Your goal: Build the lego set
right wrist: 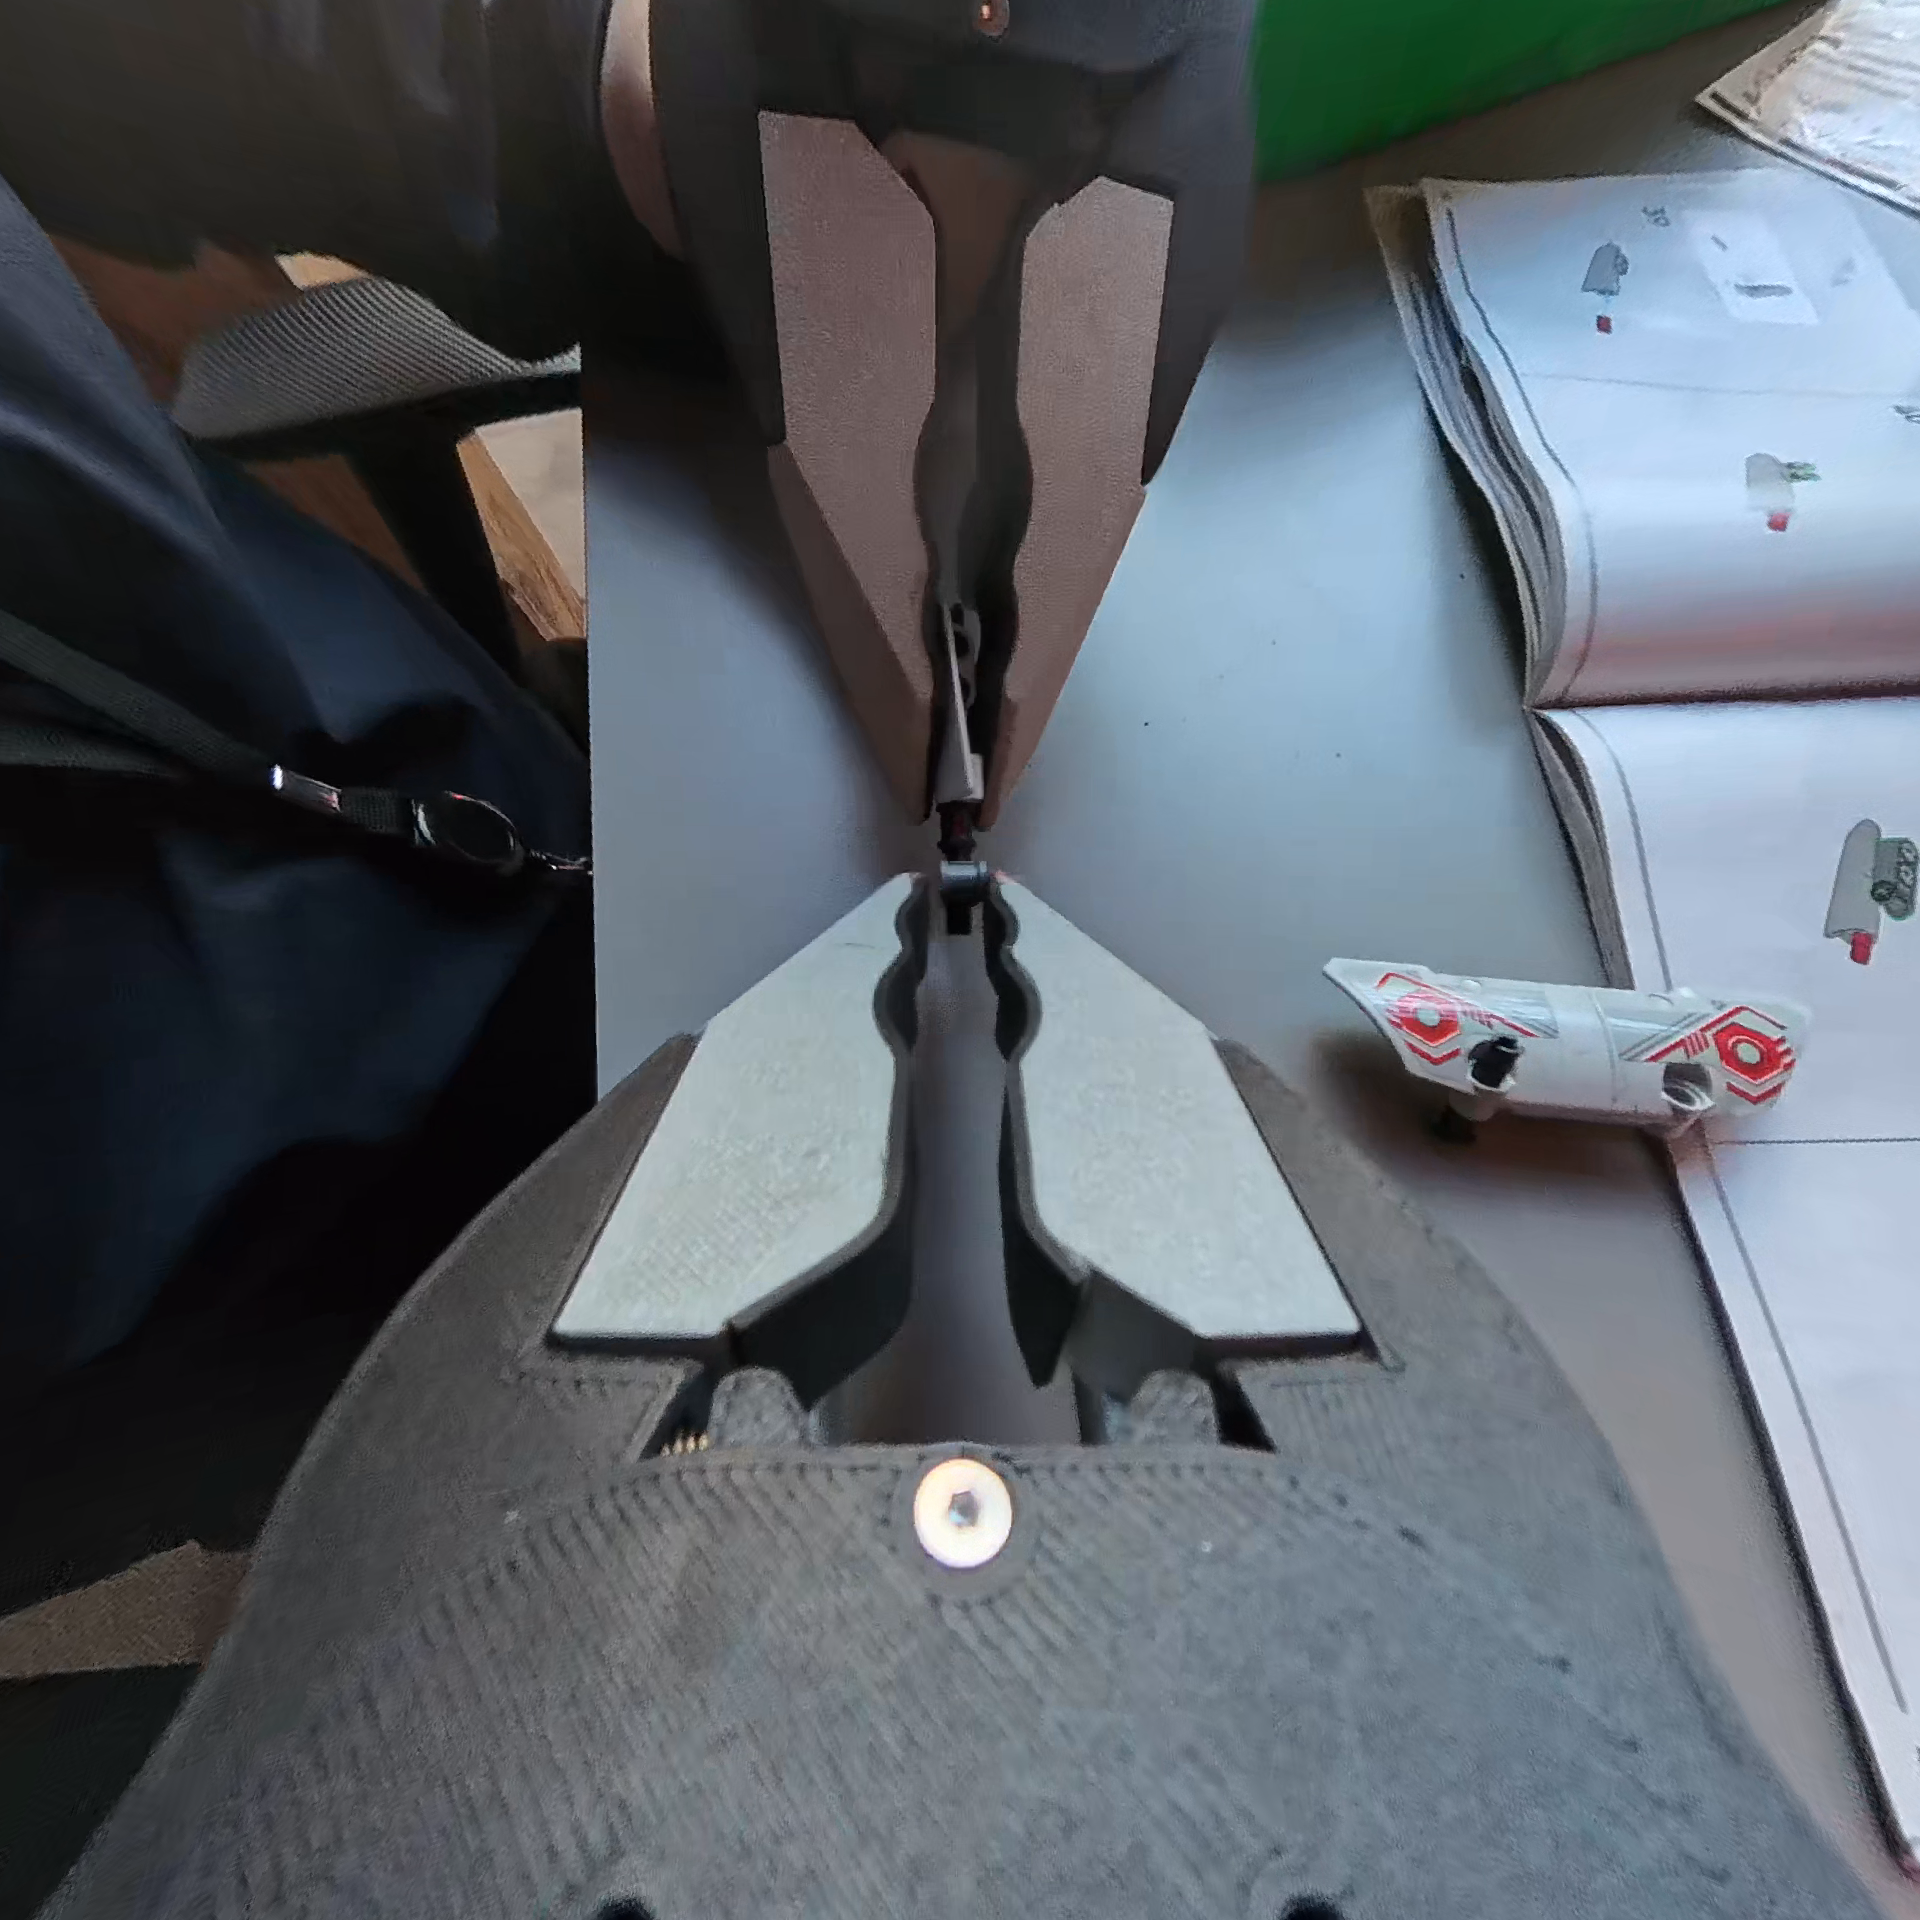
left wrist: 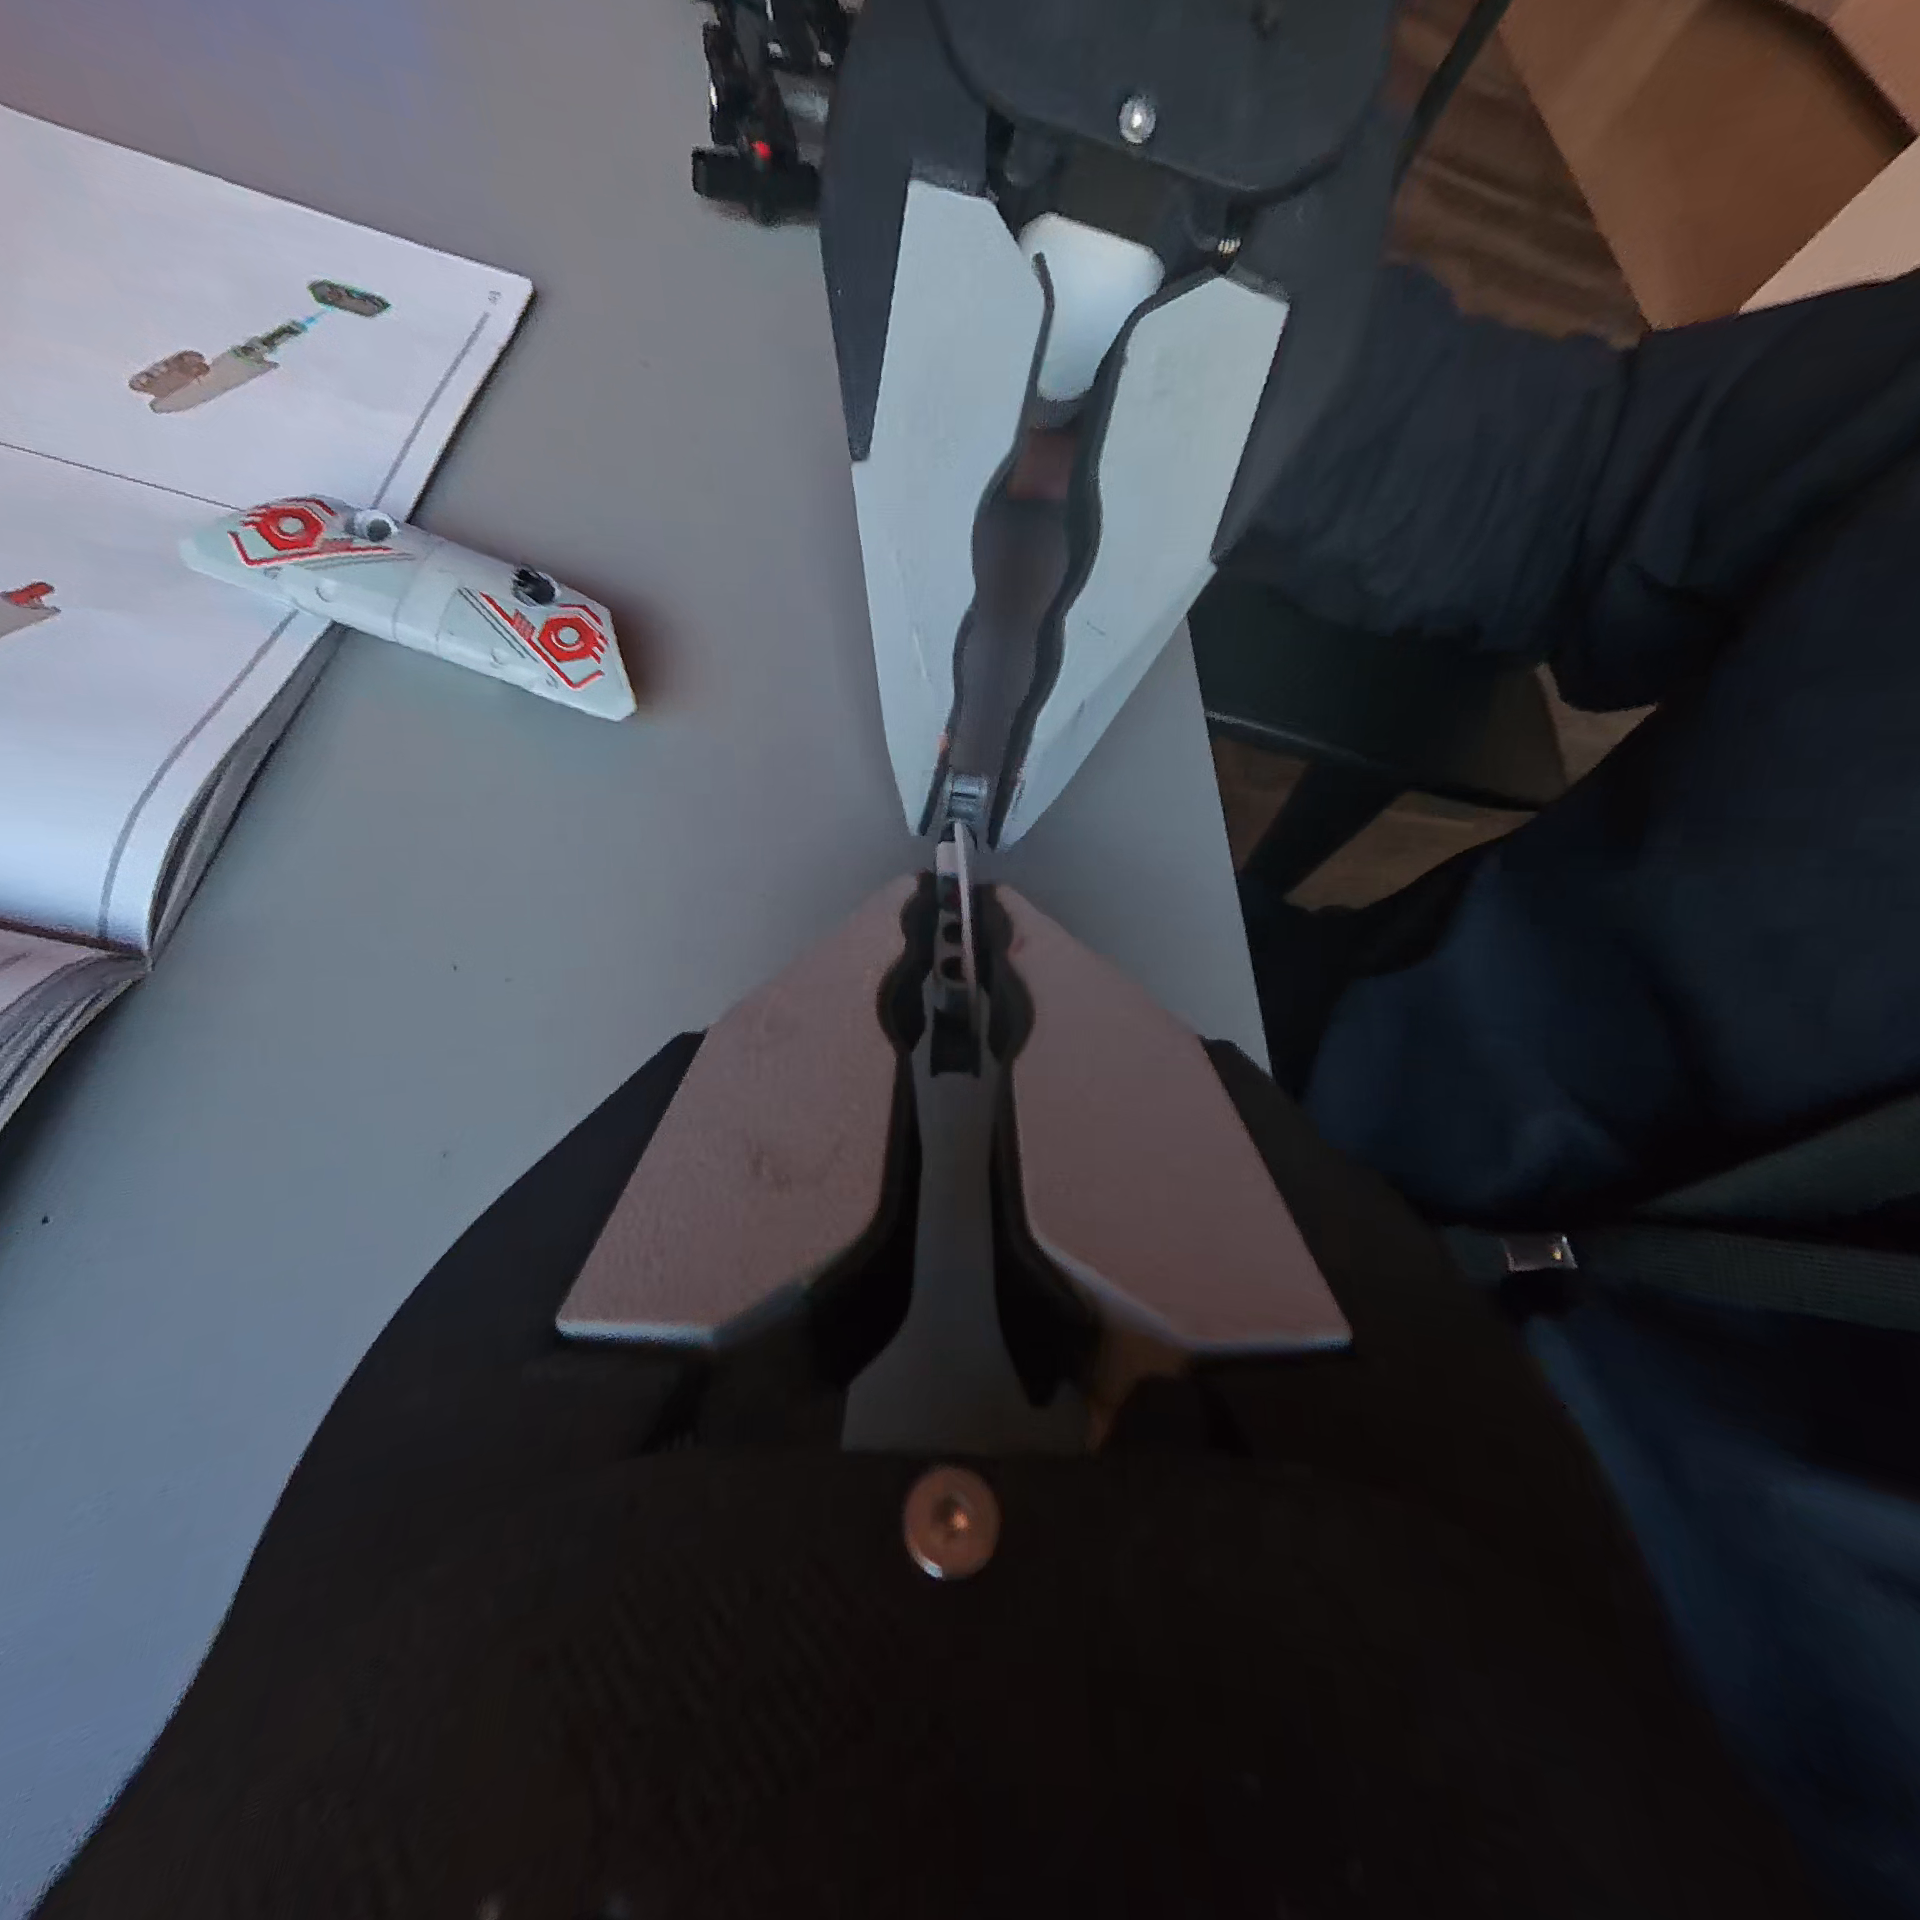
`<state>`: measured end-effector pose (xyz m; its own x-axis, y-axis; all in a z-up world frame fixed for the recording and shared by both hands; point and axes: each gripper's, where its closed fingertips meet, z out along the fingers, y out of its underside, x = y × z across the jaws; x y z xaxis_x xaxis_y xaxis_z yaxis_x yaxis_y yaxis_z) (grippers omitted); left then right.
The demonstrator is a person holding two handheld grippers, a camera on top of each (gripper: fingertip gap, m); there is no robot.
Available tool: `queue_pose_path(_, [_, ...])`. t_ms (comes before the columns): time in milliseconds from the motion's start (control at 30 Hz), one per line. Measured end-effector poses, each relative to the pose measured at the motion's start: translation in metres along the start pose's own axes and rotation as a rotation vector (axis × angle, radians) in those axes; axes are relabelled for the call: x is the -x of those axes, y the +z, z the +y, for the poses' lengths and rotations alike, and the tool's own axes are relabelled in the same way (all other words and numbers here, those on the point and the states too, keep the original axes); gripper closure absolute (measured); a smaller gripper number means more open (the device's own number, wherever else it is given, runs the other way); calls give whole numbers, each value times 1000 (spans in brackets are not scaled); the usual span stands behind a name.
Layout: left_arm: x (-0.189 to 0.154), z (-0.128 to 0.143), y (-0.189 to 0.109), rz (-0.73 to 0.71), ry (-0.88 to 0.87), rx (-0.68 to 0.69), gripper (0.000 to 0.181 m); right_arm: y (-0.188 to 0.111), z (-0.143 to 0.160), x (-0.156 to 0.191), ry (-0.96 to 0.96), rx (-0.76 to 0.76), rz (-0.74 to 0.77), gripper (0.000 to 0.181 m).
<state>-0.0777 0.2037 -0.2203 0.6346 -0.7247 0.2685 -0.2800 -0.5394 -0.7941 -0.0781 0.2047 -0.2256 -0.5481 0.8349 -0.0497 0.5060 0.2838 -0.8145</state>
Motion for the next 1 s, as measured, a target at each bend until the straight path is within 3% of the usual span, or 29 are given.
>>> queue_pose_path(33, [-1, -3, -2, 9, -4, -22, 177, -2, -2, -1, 7, -16, 4, 172])
queue_pose_path(200, [-5, -14, -6, 39, -5, -98, 178, -17, -20, -1, 19, -170, 1, 176])
queue_pose_path(500, [-8, -28, -12, 87, -68, -199, 178, -29, -33, -3, 100, -289, -45, 176])
queue_pose_path(600, [-18, -38, -19, 241, -165, -281, 178, -41, -41, -4, 190, -382, -134, 160])
queue_pose_path(700, [-15, -41, -24, 261, -191, -315, 178, -57, -47, -5, 178, -478, -134, 159])
queue_pose_path(1000, [-14, -43, -23, 222, -154, -325, 178, -37, -39, 0, 97, -353, -49, 171])
